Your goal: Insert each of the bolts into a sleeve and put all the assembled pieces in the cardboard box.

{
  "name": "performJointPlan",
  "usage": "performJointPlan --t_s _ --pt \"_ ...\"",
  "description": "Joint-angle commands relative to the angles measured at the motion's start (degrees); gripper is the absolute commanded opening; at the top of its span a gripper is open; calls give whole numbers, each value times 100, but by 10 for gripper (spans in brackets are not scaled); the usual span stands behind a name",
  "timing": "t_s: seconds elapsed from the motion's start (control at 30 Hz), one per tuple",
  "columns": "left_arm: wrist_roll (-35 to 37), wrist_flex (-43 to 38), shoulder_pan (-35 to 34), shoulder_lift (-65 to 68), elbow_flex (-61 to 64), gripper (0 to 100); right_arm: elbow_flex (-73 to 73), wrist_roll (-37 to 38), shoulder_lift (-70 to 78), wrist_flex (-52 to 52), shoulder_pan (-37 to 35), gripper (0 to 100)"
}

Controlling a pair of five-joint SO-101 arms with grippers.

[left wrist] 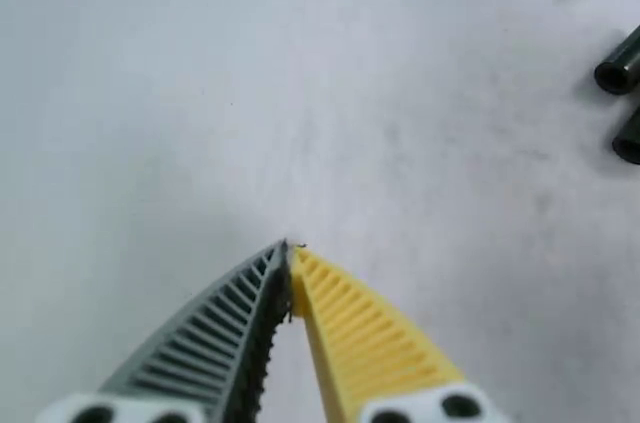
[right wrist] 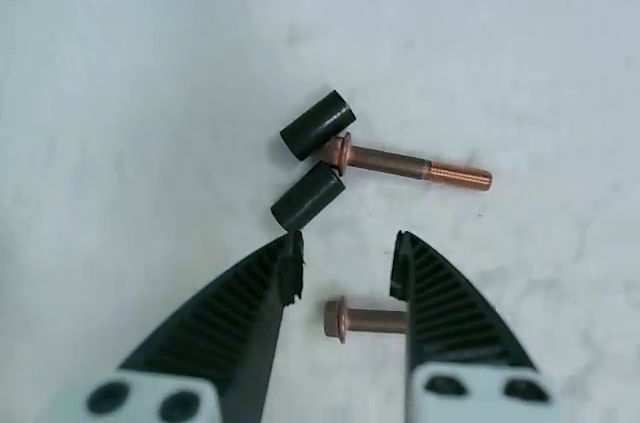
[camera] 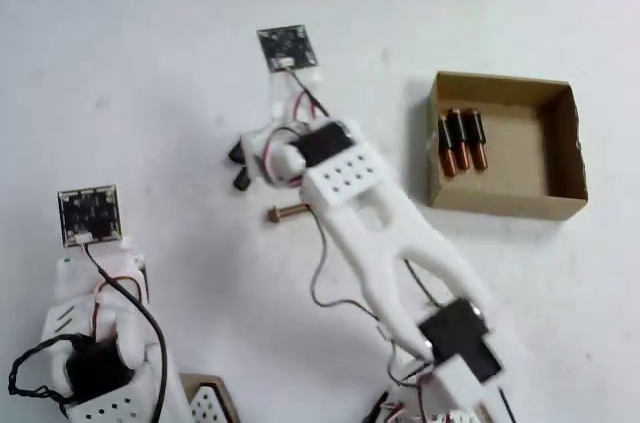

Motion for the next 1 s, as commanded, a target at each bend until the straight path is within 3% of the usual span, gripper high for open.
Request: performJointPlan --t_s 0.0,0.37,0.53,0.73,0.97 --pt "-202 -35 -66 -40 -79 26 -774 -325 400 -84 -92 126" --pt "-554 -378 -75 -92 167 27 -1925 -1160 1877 -110 -66 126" --pt "-527 -484 -462 -92 167 27 -2497 -1767 2703 -84 -101 126" --pt "-527 -501 -497 -92 176 27 -3042 -1873 3556 -57 -119 126" --pt "-527 -501 -497 -92 176 27 -3710 -2725 3846 857 -119 126"
